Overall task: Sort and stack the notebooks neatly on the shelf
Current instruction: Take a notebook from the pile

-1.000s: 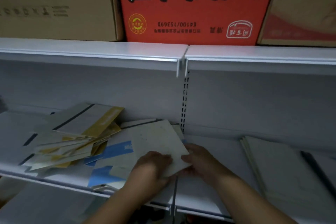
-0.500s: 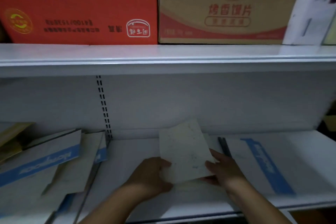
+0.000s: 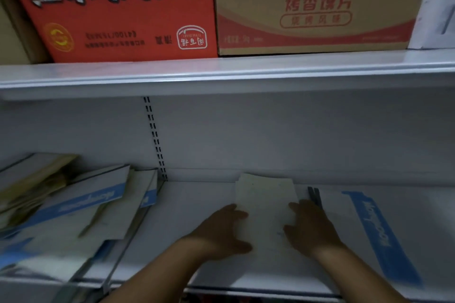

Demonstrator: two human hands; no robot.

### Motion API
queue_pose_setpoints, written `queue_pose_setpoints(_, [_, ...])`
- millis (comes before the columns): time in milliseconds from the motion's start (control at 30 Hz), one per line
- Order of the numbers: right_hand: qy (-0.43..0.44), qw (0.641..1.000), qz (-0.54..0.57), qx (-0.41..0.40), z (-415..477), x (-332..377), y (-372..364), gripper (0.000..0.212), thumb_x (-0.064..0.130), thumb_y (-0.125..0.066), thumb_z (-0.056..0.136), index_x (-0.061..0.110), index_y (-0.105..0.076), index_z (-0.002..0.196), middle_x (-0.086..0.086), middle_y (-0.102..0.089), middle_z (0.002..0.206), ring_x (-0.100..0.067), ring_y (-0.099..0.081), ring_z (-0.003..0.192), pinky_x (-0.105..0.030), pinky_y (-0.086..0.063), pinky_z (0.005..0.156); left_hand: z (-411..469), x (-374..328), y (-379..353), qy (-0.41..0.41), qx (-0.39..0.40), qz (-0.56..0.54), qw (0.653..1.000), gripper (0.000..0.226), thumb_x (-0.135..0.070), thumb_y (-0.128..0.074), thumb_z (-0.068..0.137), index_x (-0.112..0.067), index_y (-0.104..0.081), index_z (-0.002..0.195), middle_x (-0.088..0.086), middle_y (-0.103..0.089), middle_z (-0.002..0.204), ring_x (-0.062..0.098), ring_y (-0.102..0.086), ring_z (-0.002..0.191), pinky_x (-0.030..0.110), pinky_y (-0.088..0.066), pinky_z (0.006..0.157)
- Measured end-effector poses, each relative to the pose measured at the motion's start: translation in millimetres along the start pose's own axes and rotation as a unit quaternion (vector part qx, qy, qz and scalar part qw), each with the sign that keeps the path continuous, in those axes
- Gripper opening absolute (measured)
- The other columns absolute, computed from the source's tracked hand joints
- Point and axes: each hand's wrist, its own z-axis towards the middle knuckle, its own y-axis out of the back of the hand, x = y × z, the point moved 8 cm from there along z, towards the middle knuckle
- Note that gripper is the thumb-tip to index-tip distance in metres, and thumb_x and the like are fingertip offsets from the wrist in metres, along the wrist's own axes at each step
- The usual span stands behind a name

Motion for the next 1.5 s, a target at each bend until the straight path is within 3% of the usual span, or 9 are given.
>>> queue_pose_setpoints(333, [0.221,0.97,0.092,0.03,-2.7,201.0,-59.2,0.042,0.034,-0.048,0.094,0.028,-0.041,0.135,0.006,-0.033,0.147,-0.011,-0.029,0.136,-0.017,-0.024,0.107,-75.3,131.6,118.0,0.118,-0.154,0.095,0.976,0.064,-0.04,-0.055,0.089,-0.028,-0.026,0.145,-0.003,-0.008,0.158,0.014,-0.004,0.146,0.024,-0.011,0.116])
queue_pose_setpoints(467, [0.17,0.956,0.216,0.106,5.5,263.4,-100.9,0.031,0.025,-0.053,0.09,0.007,-0.061,0.113,-0.004,-0.064,0.104,-0.017,-0.06,0.095,-0.025,-0.045,0.084,-107.0,206.0,154.7,0.159,-0.197,0.056,0.966,0.063,-0.037,-0.055,0.089,-0.024,-0.027,0.144,-0.002,-0.018,0.155,0.014,-0.014,0.144,0.023,-0.014,0.114])
queue_pose_setpoints(633, [0.004,0.865,0.474,0.166,20.3,311.0,-131.9,0.016,0.009,-0.059,0.087,0.004,-0.059,0.072,-0.012,-0.06,0.066,-0.018,-0.055,0.045,-0.021,-0.044,0.044,-119.8,265.2,176.9,0.196,-0.215,0.079,0.953,0.064,-0.046,-0.047,0.091,-0.02,-0.022,0.145,0.002,-0.021,0.155,0.018,-0.018,0.143,0.035,-0.008,0.118])
queue_pose_setpoints(867, [-0.03,0.85,0.492,0.187,15.9,331.8,-153.2,0.028,0.03,-0.069,0.083,0.002,-0.07,0.08,-0.014,-0.07,0.074,-0.018,-0.065,0.055,-0.019,-0.047,0.046,-106.7,258.0,175.9,0.145,-0.237,0.172,0.945,0.045,-0.051,-0.036,0.093,-0.025,-0.05,0.127,-0.001,-0.053,0.13,0.02,-0.045,0.121,0.031,-0.038,0.097])
queue_pose_setpoints(1000, [-0.027,0.843,0.515,0.152,20.7,326.6,-150.4,0.008,0.012,-0.062,0.086,0.006,-0.066,0.087,-0.015,-0.07,0.085,-0.021,-0.067,0.069,-0.026,-0.055,0.056,-95.2,226.8,165.2,0.095,-0.219,0.175,0.955,0.036,-0.045,-0.038,0.092,-0.02,-0.059,0.107,0.002,-0.062,0.112,0.019,-0.054,0.105,0.028,-0.042,0.081])
queue_pose_setpoints(1167, [-0.05,0.848,0.526,0.043,27.7,274.0,-117.3,0.026,-0.006,-0.051,0.082,0.02,-0.056,0.08,-0.005,-0.063,0.08,-0.019,-0.061,0.069,-0.024,-0.051,0.057,-79.5,176.9,151.3,-0.007,-0.185,0.085,0.979,0.043,-0.049,-0.047,0.084,-0.02,-0.061,0.113,0.0,-0.062,0.116,0.016,-0.056,0.109,0.023,-0.043,0.089])
queue_pose_setpoints(1300, [-0.066,0.835,0.546,-0.023,32.0,198.8,-72.6,0.031,-0.005,-0.052,0.081,0.024,-0.063,0.081,-0.01,-0.069,0.089,-0.02,-0.064,0.073,-0.023,-0.052,0.06,-70.3,118.5,118.2,-0.078,-0.077,0.11,0.988,0.098,-0.08,-0.039,0.049,-0.039,-0.032,0.138,-0.013,-0.022,0.151,0.005,-0.017,0.141,0.019,-0.012,0.114])
queue_pose_setpoints(1400, [-0.074,0.819,0.567,-0.052,26.3,130.4,-38.9,0.027,-0.002,-0.054,0.084,0.022,-0.068,0.088,-0.008,-0.071,0.089,-0.024,-0.066,0.074,-0.029,-0.054,0.064,-58.8,60.6,86.2,-0.135,-0.038,0.125,0.982,0.082,-0.057,-0.063,0.074,-0.044,-0.018,0.141,-0.029,0.003,0.141,-0.006,0.006,0.136,0.013,0.002,0.109])
queue_pose_setpoints(1500, [-0.086,0.814,0.57,-0.064,17.4,52.0,-10.8,0.024,0.003,-0.056,0.084,0.018,-0.07,0.097,-0.012,-0.07,0.097,-0.027,-0.066,0.079,-0.033,-0.056,0.066,-36.5,-7.7,52.2,-0.187,-0.038,0.118,0.974,0.067,-0.041,-0.06,0.085,-0.042,-0.023,0.141,-0.03,0.001,0.135,-0.008,0.006,0.136,-0.002,0.013,0.098])
